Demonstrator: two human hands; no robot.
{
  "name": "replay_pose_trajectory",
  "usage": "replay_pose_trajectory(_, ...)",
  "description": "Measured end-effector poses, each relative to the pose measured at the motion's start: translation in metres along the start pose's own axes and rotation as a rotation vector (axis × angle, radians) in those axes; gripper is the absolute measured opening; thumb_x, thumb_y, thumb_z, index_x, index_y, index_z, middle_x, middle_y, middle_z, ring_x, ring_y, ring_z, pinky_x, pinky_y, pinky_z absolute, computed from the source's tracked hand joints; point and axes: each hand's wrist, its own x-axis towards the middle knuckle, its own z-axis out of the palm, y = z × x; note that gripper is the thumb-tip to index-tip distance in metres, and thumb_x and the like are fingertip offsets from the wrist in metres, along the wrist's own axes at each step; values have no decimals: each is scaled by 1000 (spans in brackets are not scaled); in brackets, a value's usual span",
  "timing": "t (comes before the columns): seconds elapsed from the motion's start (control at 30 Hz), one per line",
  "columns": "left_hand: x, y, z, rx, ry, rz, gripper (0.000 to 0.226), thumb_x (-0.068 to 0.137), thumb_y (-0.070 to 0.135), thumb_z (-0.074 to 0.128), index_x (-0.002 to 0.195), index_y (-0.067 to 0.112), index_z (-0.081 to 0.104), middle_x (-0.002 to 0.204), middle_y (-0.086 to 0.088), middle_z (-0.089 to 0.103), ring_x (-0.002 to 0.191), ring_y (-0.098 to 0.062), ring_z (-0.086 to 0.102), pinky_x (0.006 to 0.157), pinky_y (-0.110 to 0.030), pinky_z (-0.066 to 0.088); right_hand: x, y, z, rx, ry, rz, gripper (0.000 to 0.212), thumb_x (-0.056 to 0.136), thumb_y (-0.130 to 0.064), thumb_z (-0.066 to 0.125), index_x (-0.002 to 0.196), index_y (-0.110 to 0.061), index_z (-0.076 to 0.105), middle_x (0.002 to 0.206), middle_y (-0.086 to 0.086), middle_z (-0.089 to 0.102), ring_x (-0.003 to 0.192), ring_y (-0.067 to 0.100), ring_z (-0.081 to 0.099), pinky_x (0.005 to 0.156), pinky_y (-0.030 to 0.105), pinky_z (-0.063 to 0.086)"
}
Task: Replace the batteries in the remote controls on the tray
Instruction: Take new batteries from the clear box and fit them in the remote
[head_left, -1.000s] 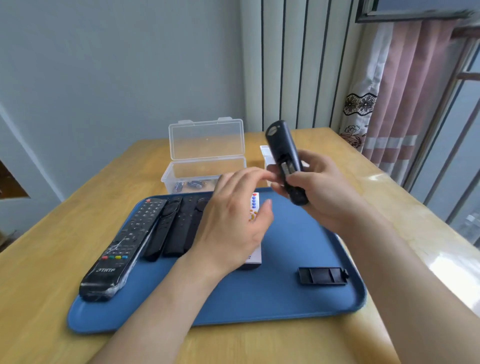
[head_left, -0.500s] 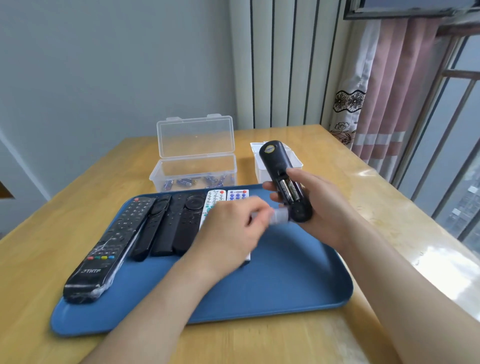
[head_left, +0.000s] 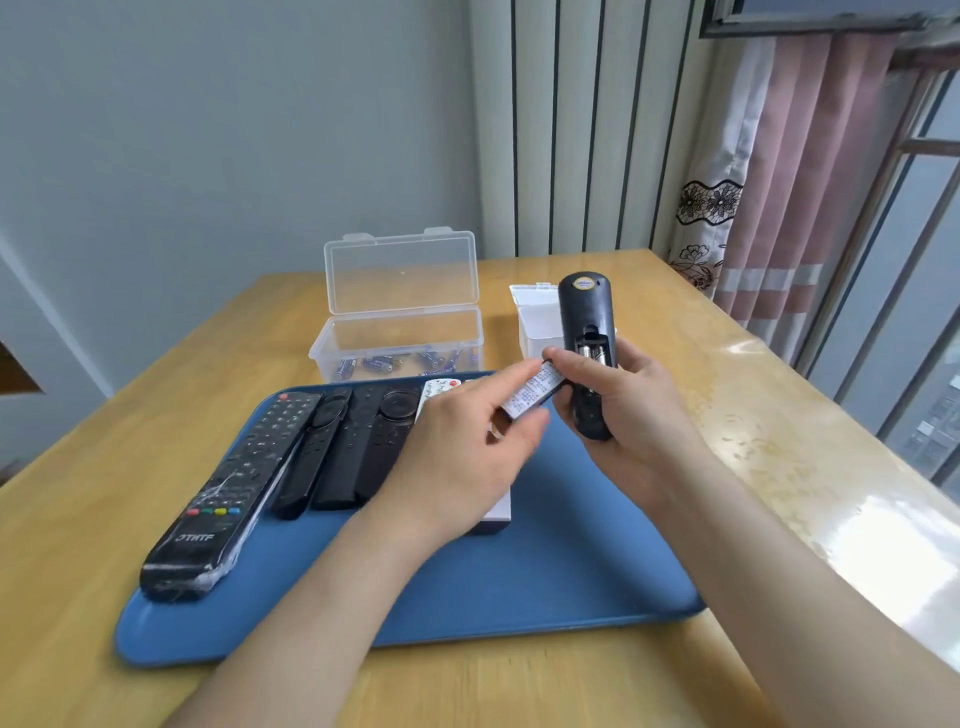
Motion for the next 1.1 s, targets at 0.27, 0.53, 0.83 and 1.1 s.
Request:
replay_pose_trajectory(0.27, 3, 1, -16, 258, -118, 304, 50, 87, 30, 62, 135, 16, 55, 140, 13, 47, 118, -9, 55, 103, -19, 37, -2, 1, 0, 5, -5, 77, 29, 84, 4, 68, 111, 9, 61, 95, 17, 59, 80, 19, 57, 65, 21, 49)
replay_pose_trajectory(0.53, 6, 12, -13, -550, 128, -228, 24, 97, 11, 55, 118, 16, 63, 74, 2, 67, 64, -13, 64, 65, -25, 56, -5, -2, 1, 21, -83, 64, 29, 84, 5, 67, 111, 1, 59, 84, 11, 60, 67, 17, 61, 61, 20, 53)
replay_pose_trajectory(0.83, 8, 7, -18, -971, 366, -367, 15, 96, 5, 52, 103, 16, 61, 76, 0, 68, 66, -11, 63, 61, -21, 51, -16, 6, 19, -92, -182, 106, 21, 97, -22, 58, 111, -7, 62, 85, 11, 63, 61, 21, 64, 59, 27, 54)
replay_pose_trajectory(1.1, 7, 6, -21, -940, 324, -249, 20, 86, -5, 62, 92, 11, 53, 84, -16, 69, 71, -25, 70, 65, -25, 56, -14, 4, 16, 48, -207, 126, 14, 92, -15, 62, 101, -5, 65, 78, 9, 62, 67, 15, 58, 57, 20, 49)
